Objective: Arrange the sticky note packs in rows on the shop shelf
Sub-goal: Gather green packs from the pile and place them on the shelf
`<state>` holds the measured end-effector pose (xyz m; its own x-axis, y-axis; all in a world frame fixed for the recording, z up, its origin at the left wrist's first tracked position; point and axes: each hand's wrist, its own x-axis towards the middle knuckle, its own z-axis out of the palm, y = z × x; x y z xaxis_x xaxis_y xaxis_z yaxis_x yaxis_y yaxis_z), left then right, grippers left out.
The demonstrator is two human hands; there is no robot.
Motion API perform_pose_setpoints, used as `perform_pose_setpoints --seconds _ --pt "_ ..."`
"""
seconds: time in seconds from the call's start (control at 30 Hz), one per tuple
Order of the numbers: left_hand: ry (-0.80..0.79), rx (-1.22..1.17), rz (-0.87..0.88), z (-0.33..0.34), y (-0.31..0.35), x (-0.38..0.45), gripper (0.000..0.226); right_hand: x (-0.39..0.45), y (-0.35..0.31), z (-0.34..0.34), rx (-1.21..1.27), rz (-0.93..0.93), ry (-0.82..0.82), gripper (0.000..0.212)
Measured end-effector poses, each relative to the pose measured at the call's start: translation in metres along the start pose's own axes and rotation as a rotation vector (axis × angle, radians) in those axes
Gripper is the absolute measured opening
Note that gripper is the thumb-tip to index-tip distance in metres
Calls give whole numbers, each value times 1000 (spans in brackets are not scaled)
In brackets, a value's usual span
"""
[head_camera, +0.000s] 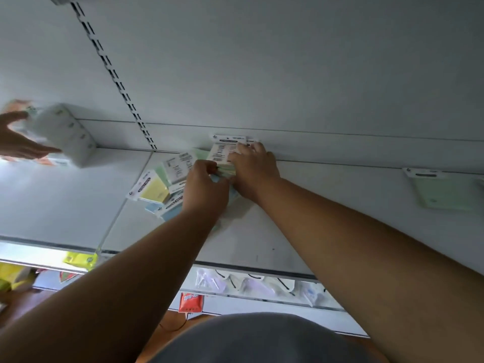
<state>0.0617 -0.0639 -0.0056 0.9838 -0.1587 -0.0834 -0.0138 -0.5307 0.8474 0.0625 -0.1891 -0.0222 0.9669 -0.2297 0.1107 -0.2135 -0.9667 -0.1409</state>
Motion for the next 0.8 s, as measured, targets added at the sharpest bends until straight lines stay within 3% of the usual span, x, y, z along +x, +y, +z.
perform_pose_setpoints --seconds 0.23,0.3,0.37,0.43,0.5,0.6,0.67,0.73,0.8 --pt "-154 -218 -72 2 -14 -2 14 -4 8 4 51 -25 241 23" --pt "-200 -321 -140 8 -8 -6 13 -14 18 -2 307 115 374 20" --pt "-287 -430 -230 15 3 -12 14 -29 23 -12 696 398 442 19" --pt "-423 -568 -355 24 14 -16 12 -47 29 -18 978 568 425 17" --pt "-503 -655 -410 38 22 -19 13 -71 36 -23 1083 617 339 13" --pt "-485 -598 -354 66 33 -29 8 -103 63 -26 1019 668 271 8" --pt "-512 -532 -298 87 44 -39 4 -117 91 -32 1011 732 320 14" --pt "-582 -377 -190 110 54 -50 6 -130 127 -43 1017 793 400 24" --pt "-657 -183 -57 135 64 -63 8 -146 167 -56 950 808 364 25"
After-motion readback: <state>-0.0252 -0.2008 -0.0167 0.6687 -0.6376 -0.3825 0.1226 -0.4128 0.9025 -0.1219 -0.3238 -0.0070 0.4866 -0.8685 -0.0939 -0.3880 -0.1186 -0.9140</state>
